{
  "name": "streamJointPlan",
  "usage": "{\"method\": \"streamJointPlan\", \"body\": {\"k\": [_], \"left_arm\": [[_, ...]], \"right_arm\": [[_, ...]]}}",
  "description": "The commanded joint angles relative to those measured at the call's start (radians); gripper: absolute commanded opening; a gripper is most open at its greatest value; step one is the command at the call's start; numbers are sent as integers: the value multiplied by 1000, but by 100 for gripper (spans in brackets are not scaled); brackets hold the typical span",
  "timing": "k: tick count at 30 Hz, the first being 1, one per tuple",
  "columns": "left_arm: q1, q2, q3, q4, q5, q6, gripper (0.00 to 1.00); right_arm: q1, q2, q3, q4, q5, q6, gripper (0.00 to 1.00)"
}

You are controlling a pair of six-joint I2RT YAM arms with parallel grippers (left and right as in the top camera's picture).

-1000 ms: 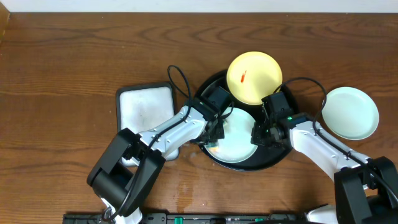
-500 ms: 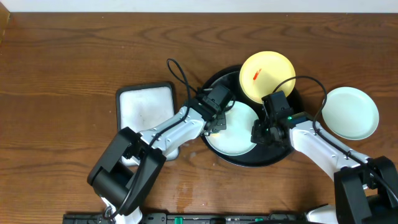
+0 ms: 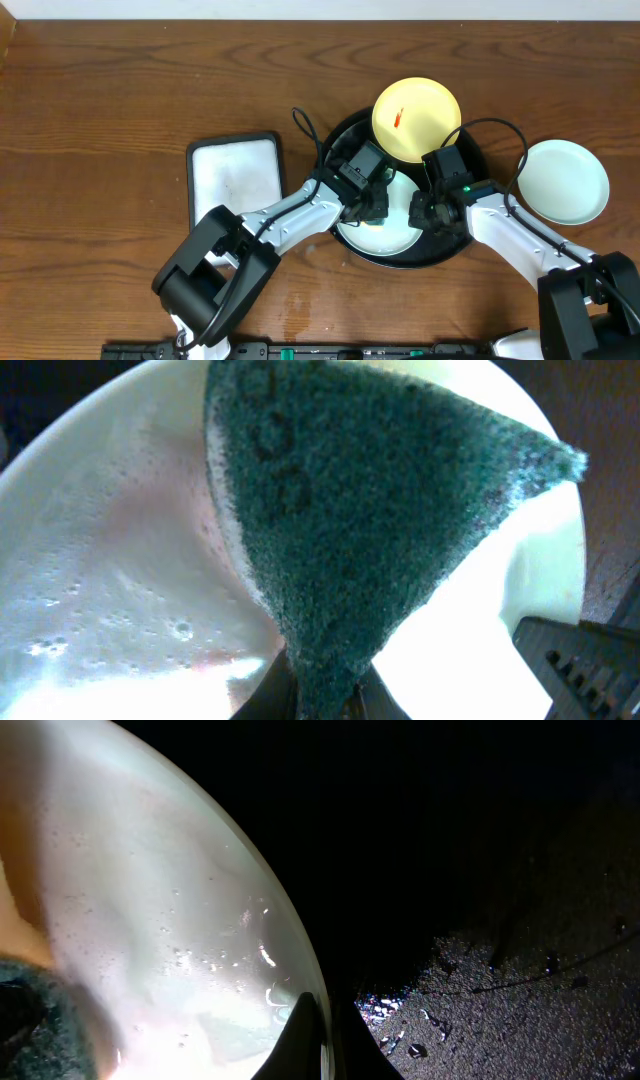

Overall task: Clean dirty plates on tray and stack at the side
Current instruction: 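Return the sponge to the foam dish with the left gripper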

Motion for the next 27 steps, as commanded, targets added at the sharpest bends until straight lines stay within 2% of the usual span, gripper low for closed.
{"method": "streamJointPlan", "body": {"k": [1, 7, 11, 15, 18, 27], "left_arm": [[17, 23, -17, -90, -44, 29, 8], [72, 8, -6, -292, -351, 29, 7], [79, -21, 31, -364, -452, 29, 8], [76, -75, 59, -407, -448, 28, 8], [78, -141, 64, -438, -391, 28, 7], [159, -430, 64, -624, -332, 36, 8]], "right_arm": [[-8, 29, -30, -30, 73, -23, 1], [-8, 29, -30, -31, 73, -23, 1], [-8, 29, -30, -31, 73, -24, 1], [-8, 29, -30, -37, 79, -38, 1], [-8, 29, -30, -42, 80, -42, 1], [-8, 29, -30, -32, 80, -91, 1]]}}
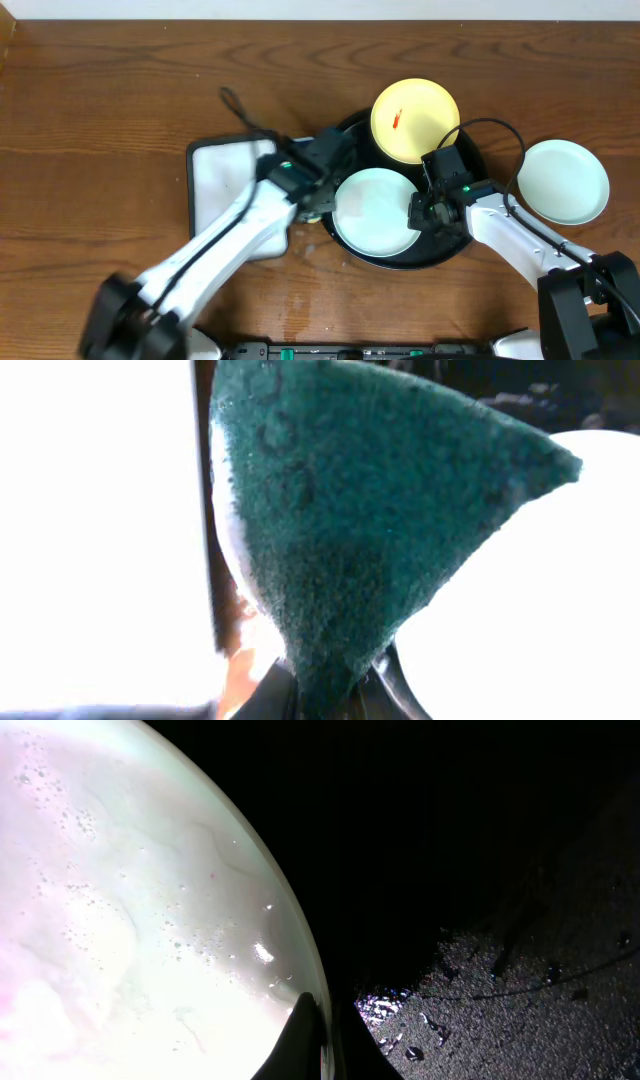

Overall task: Clean dirty plates on tray and stack at the side
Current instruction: 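Return the sponge to the foam dish with the left gripper, then lift the green plate off the tray with the right gripper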

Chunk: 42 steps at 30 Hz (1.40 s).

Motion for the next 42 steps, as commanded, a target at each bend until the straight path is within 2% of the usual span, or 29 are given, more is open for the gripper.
{"method": "streamJointPlan", "body": {"k": [1, 6, 9, 13, 17, 19, 20, 21, 23, 24, 25, 27, 33, 37, 42], "left_arm": [[67, -126, -3, -76, -19, 34, 8], [236, -227, -5, -230, -97, 82, 8], [341, -231, -45, -239, -117, 117, 8], [443, -210, -175, -141, -101, 136, 8], [496, -187, -320, 59, 26, 239, 8], [509, -177, -354, 120, 42, 257, 9], [512, -176, -356, 126, 42, 257, 14], [514, -176, -354, 129, 45, 257, 23], [513, -184, -341, 124, 61, 257, 44], [513, -188, -330, 117, 87, 262, 53], [513, -196, -317, 107, 123, 276, 56], [513, -216, -287, 78, 186, 298, 61], [513, -316, -210, -49, 206, 298, 64], [513, -427, -203, -120, 205, 299, 66], [513, -543, -203, -197, 205, 298, 77]], "right_arm": [[-8, 29, -32, -22, 96, -58, 1], [-8, 29, -32, -5, 93, -89, 1], [-8, 29, -32, 8, 87, -92, 1], [-8, 29, -32, 17, 50, -104, 1], [-8, 29, -32, 19, 41, -109, 1], [-8, 29, -32, 19, 40, -109, 1], [-8, 29, -32, 19, 41, -109, 1], [-8, 29, -32, 20, 41, -110, 1], [-8, 29, -32, 25, 41, -109, 11], [-8, 29, -32, 31, 41, -110, 11], [-8, 29, -32, 36, 41, -110, 10], [-8, 29, -31, 44, 40, -109, 1], [-8, 29, -26, 94, -80, -138, 1], [-8, 16, 7, 89, -86, -175, 1], [-7, -48, 61, 74, -86, -204, 1]]}}
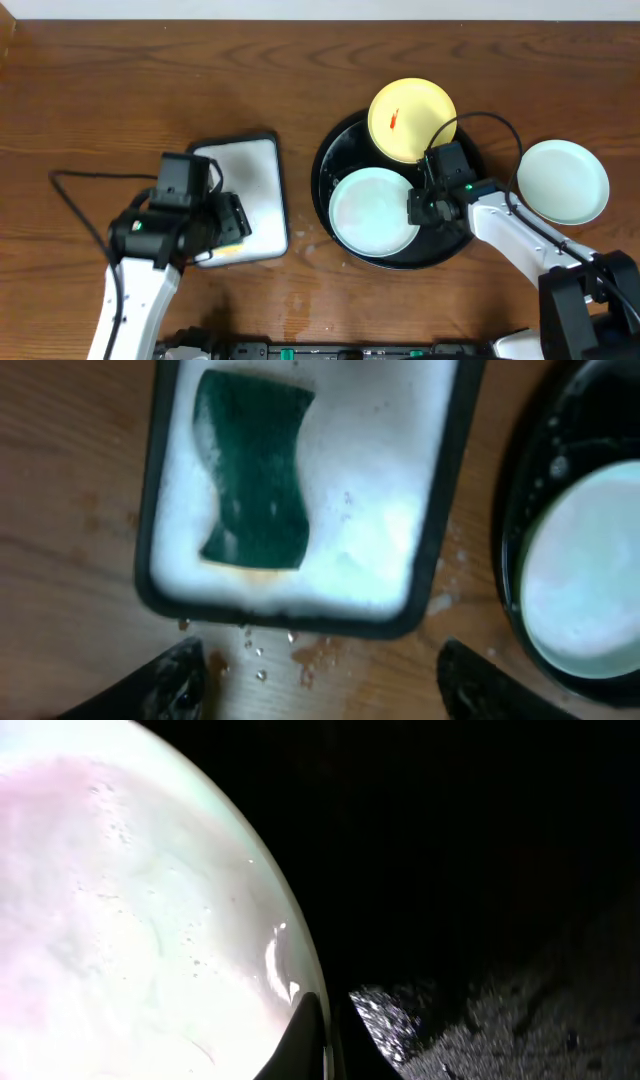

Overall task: Clean dirty plates on tray and stack at the side
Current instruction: 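Lift the green plate off the tray with the right gripper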

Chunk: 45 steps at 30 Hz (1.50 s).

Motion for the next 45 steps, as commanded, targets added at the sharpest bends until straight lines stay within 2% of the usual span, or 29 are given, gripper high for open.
{"method": "streamJointPlan", "body": {"k": [1, 7, 12, 19, 29, 34, 40, 45], "left_arm": [[5, -59, 21, -21, 5, 10, 79], [5, -83, 21, -21, 5, 10, 80], [5, -77, 20, -14, 6, -9, 80], [5, -75, 20, -14, 6, -9, 81], [5, -75, 20, -14, 6, -9, 81], [5, -75, 20, -14, 6, -9, 81], [5, -75, 20, -14, 6, -9, 81], [5, -75, 20, -14, 6, -9, 81]], "right_arm": [[6, -67, 61, -3, -35, -45, 1], [19, -163, 154, -10, -47, -43, 1], [124, -176, 224, 33, -58, -35, 1], [317, -141, 233, 241, 92, 2, 1], [527, 82, 245, 575, 235, 30, 1], [592, 132, 264, 718, 425, -219, 1], [630, 108, 265, 870, 458, -563, 1], [671, 63, 265, 895, 541, -669, 1]]}}
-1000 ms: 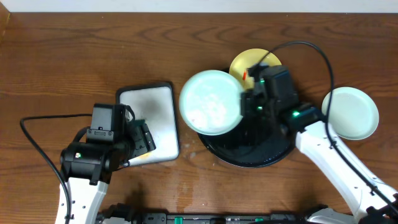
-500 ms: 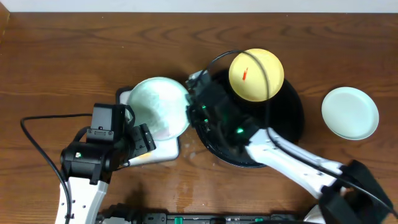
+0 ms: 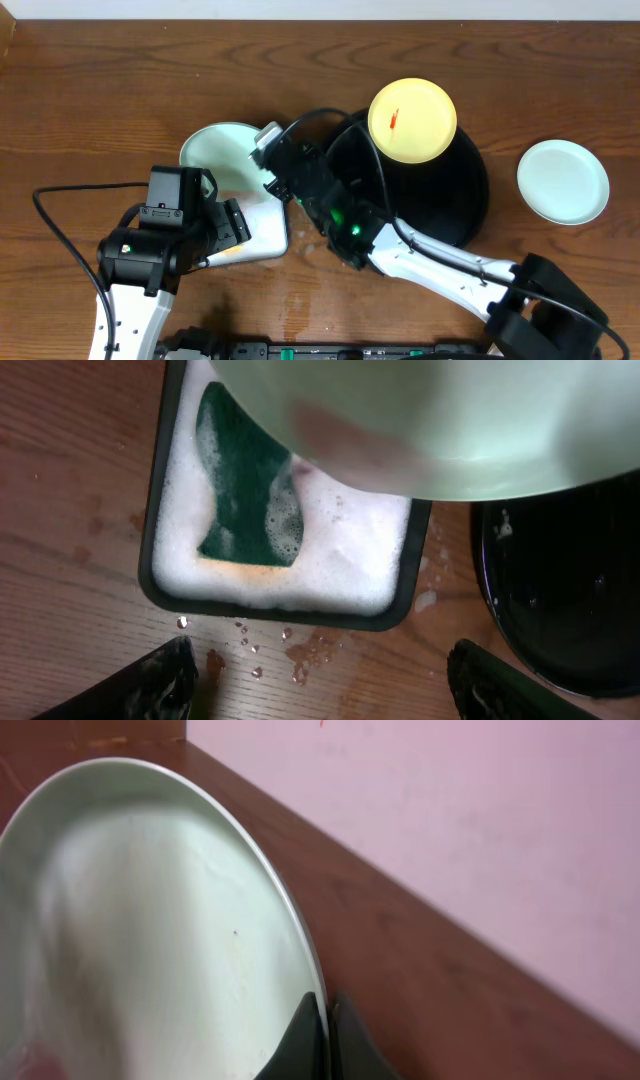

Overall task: Clean dirty plates on tray and stack at the side
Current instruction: 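Lift the green plate off the tray with the right gripper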

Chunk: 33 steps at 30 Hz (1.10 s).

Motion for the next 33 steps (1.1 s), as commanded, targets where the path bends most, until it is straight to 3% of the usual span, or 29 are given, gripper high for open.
{"method": "streamJointPlan", "body": {"k": [1, 33], "left_arm": [[5, 1, 20, -2, 2, -5, 81], [5, 1, 20, -2, 2, -5, 81]], "right_arm": [[34, -58, 26, 10, 91, -149, 1], [63, -68, 26, 28, 153, -213, 1]]}}
